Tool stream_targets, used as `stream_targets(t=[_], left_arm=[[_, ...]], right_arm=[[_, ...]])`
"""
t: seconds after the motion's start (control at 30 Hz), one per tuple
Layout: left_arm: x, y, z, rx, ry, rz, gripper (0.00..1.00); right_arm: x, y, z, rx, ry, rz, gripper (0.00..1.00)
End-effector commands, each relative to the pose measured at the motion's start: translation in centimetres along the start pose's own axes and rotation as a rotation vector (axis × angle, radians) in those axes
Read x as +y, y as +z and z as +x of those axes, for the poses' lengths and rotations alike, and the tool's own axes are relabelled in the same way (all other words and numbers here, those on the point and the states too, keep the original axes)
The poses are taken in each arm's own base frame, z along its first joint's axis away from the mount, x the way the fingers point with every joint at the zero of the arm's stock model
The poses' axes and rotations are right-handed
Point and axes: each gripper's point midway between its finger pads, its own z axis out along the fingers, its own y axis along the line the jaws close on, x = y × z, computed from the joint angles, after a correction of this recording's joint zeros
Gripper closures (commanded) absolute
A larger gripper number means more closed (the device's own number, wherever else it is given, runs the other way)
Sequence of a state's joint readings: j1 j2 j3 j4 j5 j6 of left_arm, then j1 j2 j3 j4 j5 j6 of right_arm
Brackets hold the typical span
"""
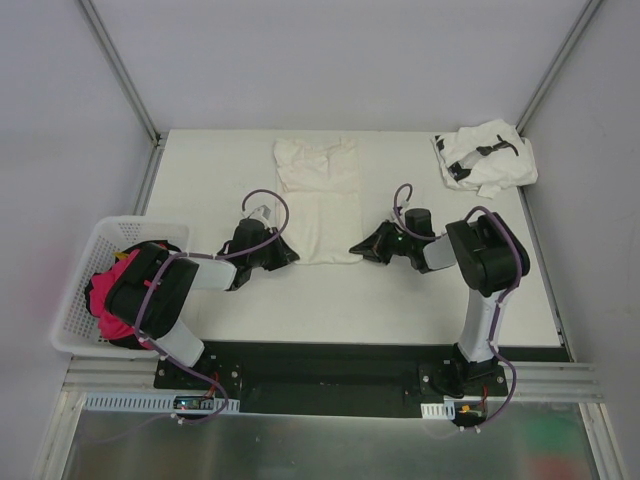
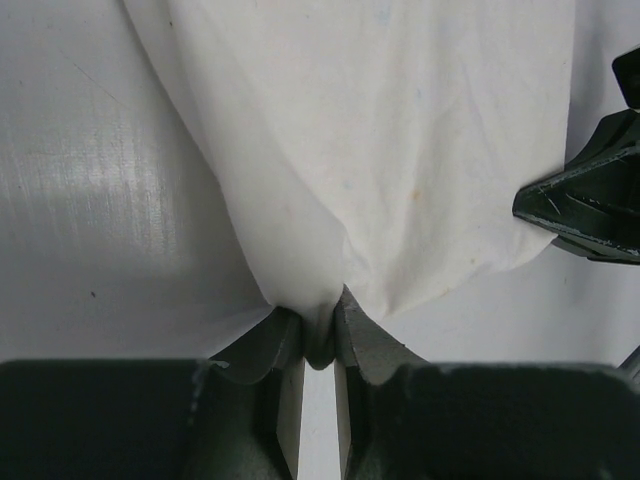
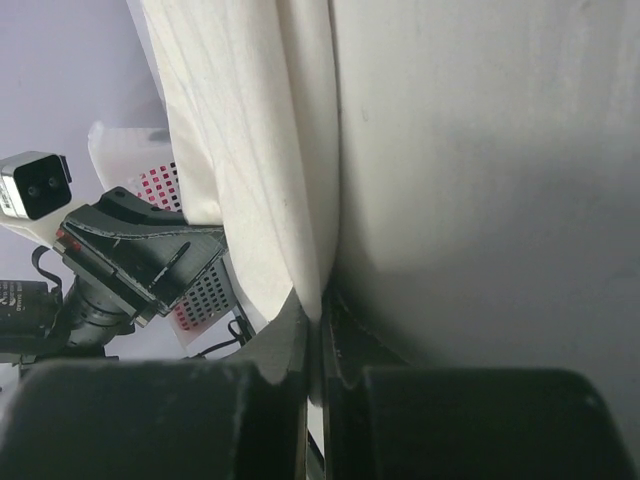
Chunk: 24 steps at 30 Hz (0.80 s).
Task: Fold and stack the t-shirts
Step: Grab one side of the 2/3 rectangular tshirt with both arms
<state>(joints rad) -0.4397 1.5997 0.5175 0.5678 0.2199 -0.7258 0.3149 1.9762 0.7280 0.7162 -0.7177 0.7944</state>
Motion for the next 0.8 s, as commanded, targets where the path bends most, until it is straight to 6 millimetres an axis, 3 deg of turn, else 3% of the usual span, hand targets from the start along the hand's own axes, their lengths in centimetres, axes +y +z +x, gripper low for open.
stream_targets(t=[0.0, 0.27, 0.5, 0.53, 0.6, 0.77], left_arm=[[2.8, -0.8, 4.8, 0.154, -0.013, -0.089, 0.94], [1.9, -3.3, 5.8, 0.149, 0.021, -0.095, 1.00], [2.0, -7.2, 6.4, 0.104, 0.048, -0.126, 1.00], [2.8, -7.9, 7.2, 0.123, 0.044, -0.149, 1.00], [2.3, -8.9, 7.2, 0.107, 0.043, -0.130, 1.00], [3.4, -11.4, 9.0, 0.134, 0.019, -0.160, 1.00]], right_arm=[[-1.8, -0.7, 0.7, -0.001, 0.026, 0.033, 0.99], [-2.4, -2.6, 2.8, 0.005, 0.035, 0.036, 0.99], [-4.6, -5.5, 7.7, 0.063, 0.075, 0.065, 0.99], [-5.6, -6.3, 9.1, 0.079, 0.100, 0.085, 0.99], [-5.1, -7.2, 9.9, 0.076, 0.101, 0.070, 0.99], [-5.3, -9.5, 12.3, 0.088, 0.113, 0.093, 0.99]])
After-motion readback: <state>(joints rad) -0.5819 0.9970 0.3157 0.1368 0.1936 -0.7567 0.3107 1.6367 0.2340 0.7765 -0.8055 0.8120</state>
